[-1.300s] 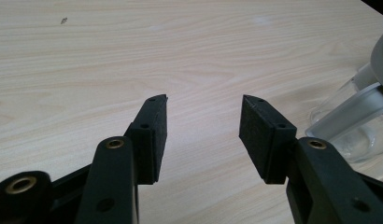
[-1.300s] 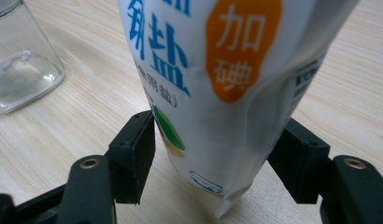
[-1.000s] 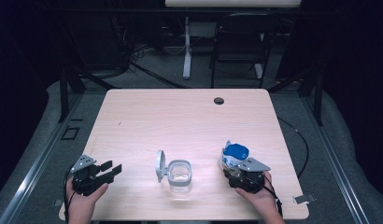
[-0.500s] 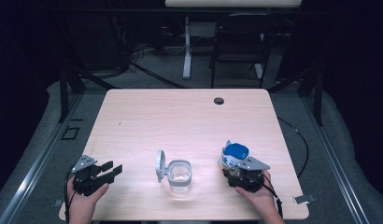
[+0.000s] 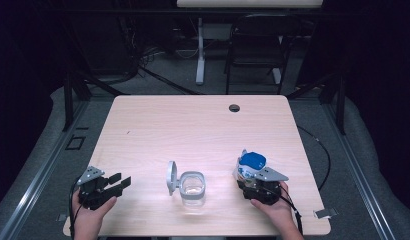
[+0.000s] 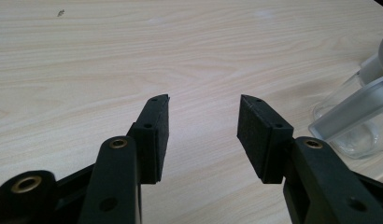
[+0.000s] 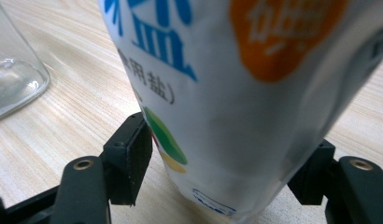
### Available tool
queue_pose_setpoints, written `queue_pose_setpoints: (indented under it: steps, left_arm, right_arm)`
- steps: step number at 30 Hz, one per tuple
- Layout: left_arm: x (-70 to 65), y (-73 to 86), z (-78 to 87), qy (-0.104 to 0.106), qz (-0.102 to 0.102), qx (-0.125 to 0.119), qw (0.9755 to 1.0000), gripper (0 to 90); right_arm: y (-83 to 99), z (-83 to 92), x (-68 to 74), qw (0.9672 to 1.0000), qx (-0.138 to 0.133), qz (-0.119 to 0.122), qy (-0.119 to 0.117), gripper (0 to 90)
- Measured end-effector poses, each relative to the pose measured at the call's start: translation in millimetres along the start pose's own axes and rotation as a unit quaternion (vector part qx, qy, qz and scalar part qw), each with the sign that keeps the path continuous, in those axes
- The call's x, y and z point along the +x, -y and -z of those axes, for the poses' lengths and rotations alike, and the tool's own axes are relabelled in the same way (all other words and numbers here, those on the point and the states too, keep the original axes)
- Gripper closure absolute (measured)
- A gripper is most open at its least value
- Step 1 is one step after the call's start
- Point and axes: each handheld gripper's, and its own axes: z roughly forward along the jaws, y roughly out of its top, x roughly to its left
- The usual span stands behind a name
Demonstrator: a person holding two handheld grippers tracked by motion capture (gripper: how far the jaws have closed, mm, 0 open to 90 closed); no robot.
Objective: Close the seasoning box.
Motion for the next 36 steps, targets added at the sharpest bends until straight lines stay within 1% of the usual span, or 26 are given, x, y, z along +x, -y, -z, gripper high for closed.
queue_pose_setpoints:
  steps: [7, 12, 21, 26, 29, 36]
  left_arm:
    - [0.1, 0.2, 0.0, -0.001, 0.000, 0.000, 1.0000, 53.9]
    - [0.5, 0.1, 0.5, -0.001, 0.000, 0.001, 1.0000, 54.0]
    - [0.5, -0.1, 1.1, -0.003, 0.000, -0.001, 1.0000, 54.1]
    - [0.7, -0.2, 1.3, -0.003, 0.000, 0.000, 1.0000, 54.3]
    - [0.8, -0.4, 1.8, -0.003, 0.001, -0.001, 1.0000, 54.3]
    - [1.5, -0.1, 1.8, -0.002, 0.002, -0.002, 1.0000, 54.4]
  right_arm:
    - [0.6, -1.5, 0.2, 1.0000, -0.001, -0.001, 0.003, 34.7]
    - [0.7, -1.8, 0.8, 1.0000, -0.002, 0.005, 0.005, 35.9]
    - [0.3, -2.0, 0.9, 1.0000, -0.002, 0.007, 0.002, 37.7]
    - [0.2, -2.2, 1.2, 1.0000, -0.002, 0.007, 0.004, 37.7]
    - [0.3, -2.5, 1.2, 0.9999, -0.003, 0.012, 0.006, 38.0]
    - [0.2, -2.4, 1.5, 0.9999, -0.003, 0.010, 0.006, 38.6]
